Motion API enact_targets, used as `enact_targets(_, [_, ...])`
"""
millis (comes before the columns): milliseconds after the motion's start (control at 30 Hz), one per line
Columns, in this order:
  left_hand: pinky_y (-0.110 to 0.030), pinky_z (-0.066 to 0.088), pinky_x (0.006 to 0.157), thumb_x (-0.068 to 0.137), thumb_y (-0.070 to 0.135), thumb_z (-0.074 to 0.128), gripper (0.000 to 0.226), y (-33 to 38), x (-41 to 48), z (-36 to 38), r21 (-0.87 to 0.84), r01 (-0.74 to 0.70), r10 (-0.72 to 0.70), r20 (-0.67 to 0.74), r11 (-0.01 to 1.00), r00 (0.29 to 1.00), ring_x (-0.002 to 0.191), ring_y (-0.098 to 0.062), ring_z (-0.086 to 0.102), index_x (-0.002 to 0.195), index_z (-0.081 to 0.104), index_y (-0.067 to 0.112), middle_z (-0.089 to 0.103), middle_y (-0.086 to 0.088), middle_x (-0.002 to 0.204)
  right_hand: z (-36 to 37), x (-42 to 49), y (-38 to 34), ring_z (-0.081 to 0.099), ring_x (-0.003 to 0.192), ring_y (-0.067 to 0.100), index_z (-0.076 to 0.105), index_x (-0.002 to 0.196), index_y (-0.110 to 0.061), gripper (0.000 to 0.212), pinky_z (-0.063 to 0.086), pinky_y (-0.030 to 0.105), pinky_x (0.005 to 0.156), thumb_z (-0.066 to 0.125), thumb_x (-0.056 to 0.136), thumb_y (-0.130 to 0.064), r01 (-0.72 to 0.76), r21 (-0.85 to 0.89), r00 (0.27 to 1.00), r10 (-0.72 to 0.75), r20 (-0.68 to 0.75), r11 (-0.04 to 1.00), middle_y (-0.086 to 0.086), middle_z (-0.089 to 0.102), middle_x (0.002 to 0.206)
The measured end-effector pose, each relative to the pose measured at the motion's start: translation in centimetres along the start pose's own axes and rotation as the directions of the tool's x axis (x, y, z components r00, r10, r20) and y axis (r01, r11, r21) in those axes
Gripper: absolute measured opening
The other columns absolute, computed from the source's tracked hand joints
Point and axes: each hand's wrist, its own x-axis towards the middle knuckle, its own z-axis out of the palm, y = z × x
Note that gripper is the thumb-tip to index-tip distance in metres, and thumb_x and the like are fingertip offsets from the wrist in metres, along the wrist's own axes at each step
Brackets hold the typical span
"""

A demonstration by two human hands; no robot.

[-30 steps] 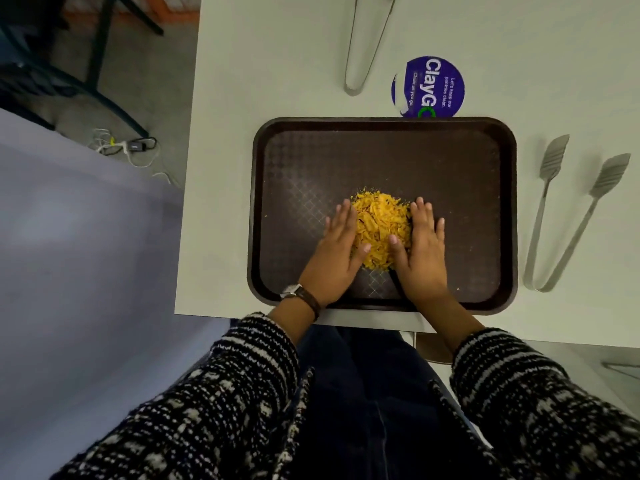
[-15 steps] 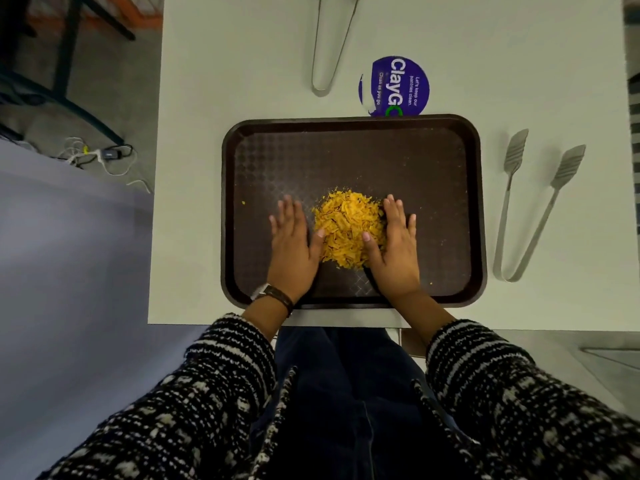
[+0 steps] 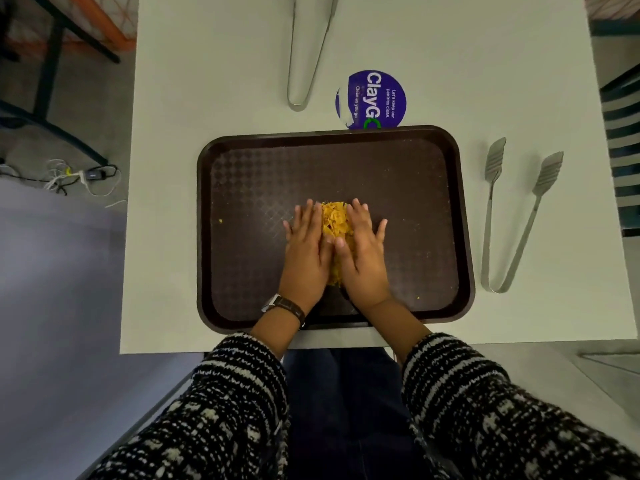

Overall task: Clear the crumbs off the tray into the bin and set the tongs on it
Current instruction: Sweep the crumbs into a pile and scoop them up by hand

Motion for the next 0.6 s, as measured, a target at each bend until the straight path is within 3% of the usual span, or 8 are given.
enact_targets(133, [-0.018, -0.018, 0.113, 0.100, 0.029, 0.028, 0.052, 0.1, 0.0, 1.7, -0.052, -0.030, 0.032, 0.023, 0.998, 0.999, 0.146, -0.009, -0.003, 0.148, 0.012, 0.016, 0.007, -0.001, 0.159, 1.5, -0.1, -0.9, 0.022, 0.143, 0.014, 0.036, 0.142, -0.004, 0.078, 0.003, 0.038, 0.121, 0.018, 0.093, -0.061, -0.029, 0.095, 0.997, 0.036, -0.075, 0.995, 0.008, 0.035, 0.150])
enact_targets(233, [-0.024, 0.001, 0.119, 0.098, 0.032, 0.028, 0.048, 1.0, 0.0, 1.7, -0.343, 0.028, -0.044, -0.040, 0.939, 0.998, 0.145, -0.016, 0.014, 0.144, 0.020, 0.018, 0.020, -0.006, 0.155, 2.4, 0.0, -1.9, 0.036, 0.137, 0.020, 0.042, 0.137, -0.007, 0.064, 0.024, 0.051, 0.115, 0.029, 0.094, -0.053, -0.082, 0.300, 0.982, 0.127, -0.137, 0.951, 0.011, 0.044, 0.144])
enact_targets(300, [-0.032, 0.021, 0.117, 0.098, 0.023, 0.034, 0.042, 1.8, -0.1, 1.4, -0.551, 0.061, -0.131, -0.088, 0.832, 0.987, 0.141, -0.019, 0.027, 0.139, 0.030, 0.019, 0.032, -0.007, 0.150, 2.6, 0.1, -3.0, 0.043, 0.132, 0.021, 0.046, 0.134, -0.008, 0.059, 0.033, 0.047, 0.112, 0.038, 0.092, -0.049, -0.163, 0.552, 0.958, 0.264, -0.108, 0.818, 0.012, 0.048, 0.141])
enact_targets(367, [-0.035, 0.033, 0.113, 0.095, 0.018, 0.041, 0.038, 3.0, -0.2, 0.7, -0.741, 0.111, -0.275, -0.103, 0.663, 0.956, 0.134, -0.015, 0.040, 0.133, 0.041, 0.021, 0.043, -0.005, 0.144, 2.1, 0.1, -4.0, 0.050, 0.128, 0.020, 0.051, 0.131, -0.005, 0.052, 0.039, 0.040, 0.109, 0.042, 0.094, -0.040, -0.223, 0.743, 0.920, 0.388, -0.053, 0.631, 0.012, 0.054, 0.136])
enact_targets(467, [-0.026, 0.048, 0.097, 0.095, 0.017, 0.045, 0.031, 4.3, 0.3, -0.2, -0.939, 0.169, -0.504, -0.004, 0.298, 0.864, 0.114, -0.009, 0.059, 0.124, 0.055, 0.013, 0.060, -0.005, 0.127, 1.0, 0.6, -5.3, 0.061, 0.114, 0.024, 0.058, 0.123, -0.001, 0.035, 0.049, 0.033, 0.099, 0.043, 0.098, -0.021, -0.291, 0.880, 0.851, 0.523, 0.057, 0.377, 0.015, 0.064, 0.122])
enact_targets(533, [-0.032, 0.049, 0.094, 0.093, 0.020, 0.046, 0.029, 4.4, 0.5, -0.7, -0.986, 0.153, -0.543, 0.095, 0.063, 0.834, 0.111, -0.018, 0.062, 0.116, 0.061, 0.013, 0.062, -0.011, 0.124, 0.8, 1.0, -5.5, 0.063, 0.108, 0.027, 0.063, 0.115, -0.001, 0.029, 0.050, 0.037, 0.097, 0.048, 0.096, -0.016, -0.279, 0.944, 0.810, 0.571, 0.133, 0.177, 0.016, 0.067, 0.114])
enact_targets(600, [-0.035, 0.051, 0.092, 0.094, 0.021, 0.043, 0.027, 4.9, 0.6, -1.3, -0.981, 0.137, -0.523, 0.189, -0.137, 0.831, 0.106, -0.023, 0.064, 0.111, 0.063, 0.014, 0.065, -0.012, 0.118, 0.8, 1.2, -5.8, 0.060, 0.111, 0.033, 0.065, 0.110, -0.002, 0.025, 0.045, 0.046, 0.102, 0.050, 0.094, -0.015, -0.236, 0.971, 0.799, 0.576, 0.171, 0.039, 0.020, 0.064, 0.116])
